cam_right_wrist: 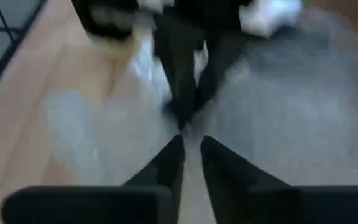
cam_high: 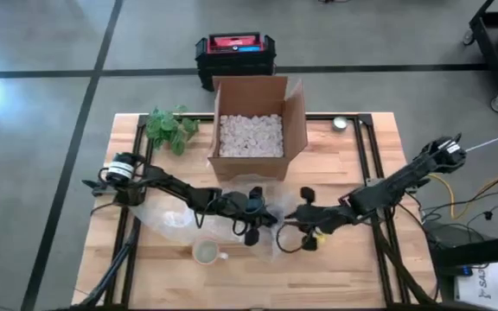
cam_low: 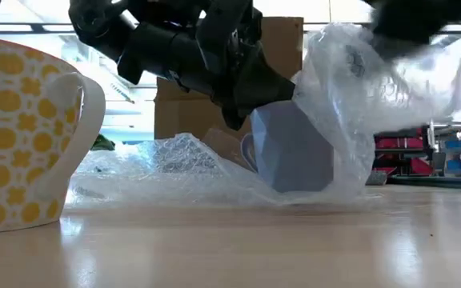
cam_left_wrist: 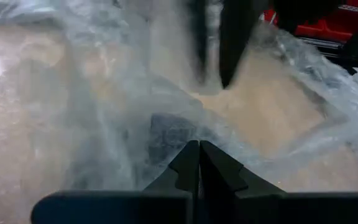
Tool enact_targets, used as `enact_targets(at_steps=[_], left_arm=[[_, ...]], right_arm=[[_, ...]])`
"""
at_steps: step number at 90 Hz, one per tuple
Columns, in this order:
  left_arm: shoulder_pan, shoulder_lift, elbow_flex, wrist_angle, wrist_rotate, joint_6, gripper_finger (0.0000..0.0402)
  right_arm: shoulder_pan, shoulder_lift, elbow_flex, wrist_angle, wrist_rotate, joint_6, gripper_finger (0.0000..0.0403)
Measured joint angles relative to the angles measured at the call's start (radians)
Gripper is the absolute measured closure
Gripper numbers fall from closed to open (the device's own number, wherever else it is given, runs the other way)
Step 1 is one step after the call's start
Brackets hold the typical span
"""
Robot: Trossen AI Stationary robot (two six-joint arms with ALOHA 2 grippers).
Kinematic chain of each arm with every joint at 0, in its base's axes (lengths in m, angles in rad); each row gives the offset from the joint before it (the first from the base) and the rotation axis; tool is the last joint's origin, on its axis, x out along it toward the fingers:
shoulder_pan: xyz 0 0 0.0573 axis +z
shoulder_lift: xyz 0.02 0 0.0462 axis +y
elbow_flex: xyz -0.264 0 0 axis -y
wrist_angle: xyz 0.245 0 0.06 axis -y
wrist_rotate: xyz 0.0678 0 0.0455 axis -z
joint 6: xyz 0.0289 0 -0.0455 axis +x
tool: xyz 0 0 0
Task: Wrap mug
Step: Wrap the blue mug with the right bubble wrap
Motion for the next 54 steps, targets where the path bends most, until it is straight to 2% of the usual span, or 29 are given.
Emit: enact_targets(at_steps=[6,16,26,40,48,54], left_arm=[[0.0,0.0,0.0,-0.001,0.0,0.0,0.04],[0.0,-0.001,-0.002,-0.011,-0.001,0.0,0.04],[-0.003,-0.014,-0.005,-0.028,0.002,0.014,0.04],[0.002,-0.029,-0.001,-0.048,-0.029,0.008,0.04],[0.003,-0.029,0.0,-0.051,-0.035,0.007,0.04],[0.003,-0.029,0.0,-0.053,-0.035,0.007,0.04]], right_arm=[[-0.025,0.047,0.023,-0.014,0.0,-0.032,0.0398],[-0.066,0.125,0.059,-0.025,-0.036,-0.043,0.0393],[-0.078,0.163,0.129,-0.112,-0.064,-0.05,0.0396],[-0.08,0.14,0.306,-0.397,-0.071,-0.105,0.0402],[-0.079,0.095,0.407,-0.655,-0.062,-0.053,0.04],[-0.071,0.069,0.435,-0.834,-0.033,0.023,0.0401]])
